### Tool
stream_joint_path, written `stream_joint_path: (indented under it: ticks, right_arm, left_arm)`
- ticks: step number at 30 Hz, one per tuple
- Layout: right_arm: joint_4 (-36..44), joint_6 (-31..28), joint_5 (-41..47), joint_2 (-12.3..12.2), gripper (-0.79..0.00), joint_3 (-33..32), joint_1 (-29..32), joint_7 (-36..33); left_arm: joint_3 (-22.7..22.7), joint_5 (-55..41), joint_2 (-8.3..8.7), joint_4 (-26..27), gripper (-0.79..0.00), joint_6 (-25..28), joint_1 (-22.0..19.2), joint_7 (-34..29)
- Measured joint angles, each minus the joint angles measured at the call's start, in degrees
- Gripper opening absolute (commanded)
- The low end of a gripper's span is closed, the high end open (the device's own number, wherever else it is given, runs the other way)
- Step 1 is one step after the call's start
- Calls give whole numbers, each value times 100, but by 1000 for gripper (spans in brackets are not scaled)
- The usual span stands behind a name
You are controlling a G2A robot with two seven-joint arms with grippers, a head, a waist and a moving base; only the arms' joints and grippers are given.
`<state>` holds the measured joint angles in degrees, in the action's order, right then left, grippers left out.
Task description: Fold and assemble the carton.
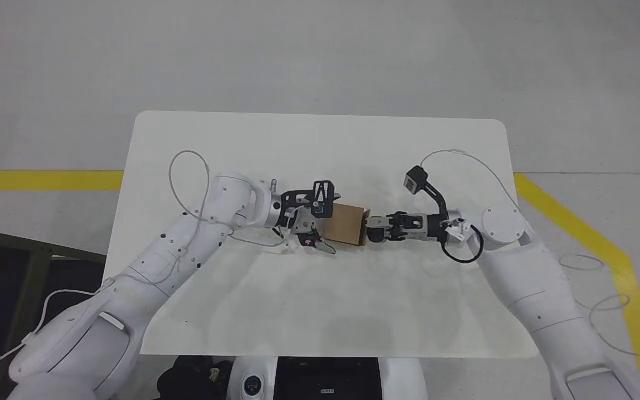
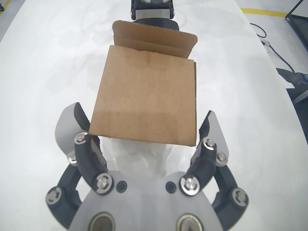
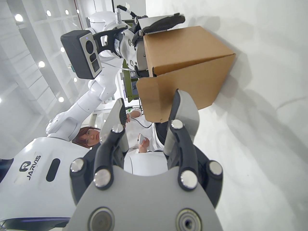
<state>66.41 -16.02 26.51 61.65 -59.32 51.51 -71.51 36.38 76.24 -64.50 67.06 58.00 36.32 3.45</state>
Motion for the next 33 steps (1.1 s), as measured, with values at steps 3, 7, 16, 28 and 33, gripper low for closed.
stream_joint_path:
  ticks: [3, 7, 16, 28, 33]
  right_arm:
    - [-15, 17, -52, 7, -486, 18, -16, 17]
    - [-62, -4, 24, 22, -477, 26, -22, 15]
    - [-258, -129, 319, 84, -646, 83, -68, -84]
    - [-416, -76, 39, 117, -606, 182, -160, -81]
    - [-421, -64, -47, 105, -588, 154, -136, -73]
  left_arm:
    - [-14, -7, 1, -27, 0, 0, -14, -18]
    - [-21, -24, 5, -59, 0, 0, -37, -25]
    - [-53, -53, 11, -80, 0, 0, -68, -55]
    - [-87, -65, 23, -82, 0, 0, -96, -51]
    - [-96, -64, 27, -79, 0, 0, -100, -60]
